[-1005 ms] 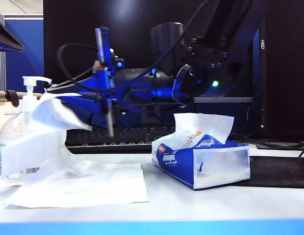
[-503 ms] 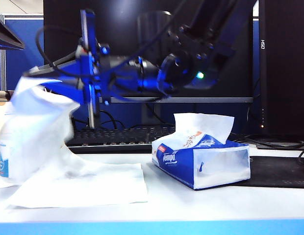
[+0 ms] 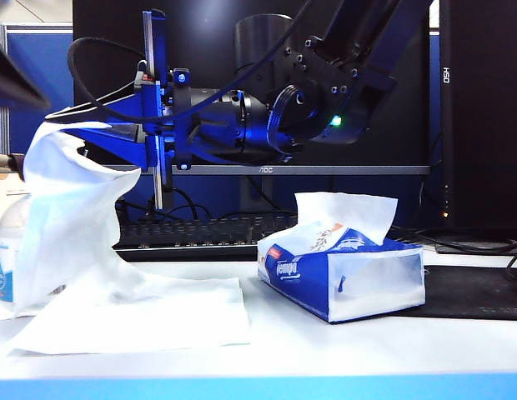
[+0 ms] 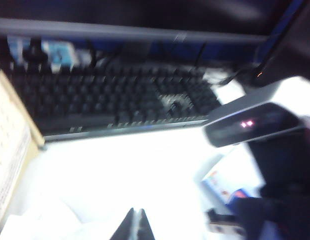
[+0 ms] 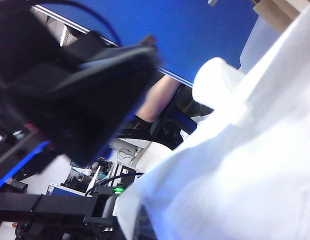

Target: Pull out a tissue from the tissue dispenser, then press the switch of the alcohol sanitizer bottle to drop some sanitizer on the paper tissue, and finally place the treated tissue on the table.

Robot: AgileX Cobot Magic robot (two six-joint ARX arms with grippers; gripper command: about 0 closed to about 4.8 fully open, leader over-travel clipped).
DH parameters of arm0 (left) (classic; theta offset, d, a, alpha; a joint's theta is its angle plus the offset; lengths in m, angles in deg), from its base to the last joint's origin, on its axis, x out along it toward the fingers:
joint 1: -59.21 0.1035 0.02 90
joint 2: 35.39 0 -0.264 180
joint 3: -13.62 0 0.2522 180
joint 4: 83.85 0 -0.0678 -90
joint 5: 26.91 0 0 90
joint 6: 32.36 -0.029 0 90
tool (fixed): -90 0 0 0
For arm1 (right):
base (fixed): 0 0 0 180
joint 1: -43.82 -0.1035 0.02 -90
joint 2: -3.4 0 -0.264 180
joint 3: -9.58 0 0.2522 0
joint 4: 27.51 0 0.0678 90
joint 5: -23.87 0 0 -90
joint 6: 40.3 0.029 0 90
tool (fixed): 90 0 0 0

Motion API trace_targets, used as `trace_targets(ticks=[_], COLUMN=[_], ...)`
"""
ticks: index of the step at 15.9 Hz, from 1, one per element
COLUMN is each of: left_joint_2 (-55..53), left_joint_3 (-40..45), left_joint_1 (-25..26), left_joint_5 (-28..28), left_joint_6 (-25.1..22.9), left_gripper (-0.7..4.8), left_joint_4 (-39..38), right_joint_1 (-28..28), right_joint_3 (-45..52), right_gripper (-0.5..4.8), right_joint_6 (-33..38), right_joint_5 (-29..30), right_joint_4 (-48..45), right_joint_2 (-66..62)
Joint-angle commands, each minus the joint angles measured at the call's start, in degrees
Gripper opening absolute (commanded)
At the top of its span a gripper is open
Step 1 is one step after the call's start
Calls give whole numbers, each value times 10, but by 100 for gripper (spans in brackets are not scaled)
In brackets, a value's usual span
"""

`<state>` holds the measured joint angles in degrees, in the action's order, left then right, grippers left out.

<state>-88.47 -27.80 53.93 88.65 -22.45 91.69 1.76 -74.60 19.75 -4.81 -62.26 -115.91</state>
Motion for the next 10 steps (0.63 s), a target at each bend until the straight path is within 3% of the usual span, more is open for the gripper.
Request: trace_targets(ticks=[1, 10], left_joint_2=[-29, -99], left_joint_3=[-13, -48], left_joint_1=[1, 0], left_joint_5=[-34, -47], left_joint_6=[0, 0], left_gripper=[-6, -6], left_joint_4=[30, 68], right_joint_1=[-2, -2], right_joint_3=[-4, -4], right_gripper=[-6, -6], right_joint_6=[0, 0], right_joint_5=[4, 17], right_joint_4=[3, 4], right_joint_2=[3, 3])
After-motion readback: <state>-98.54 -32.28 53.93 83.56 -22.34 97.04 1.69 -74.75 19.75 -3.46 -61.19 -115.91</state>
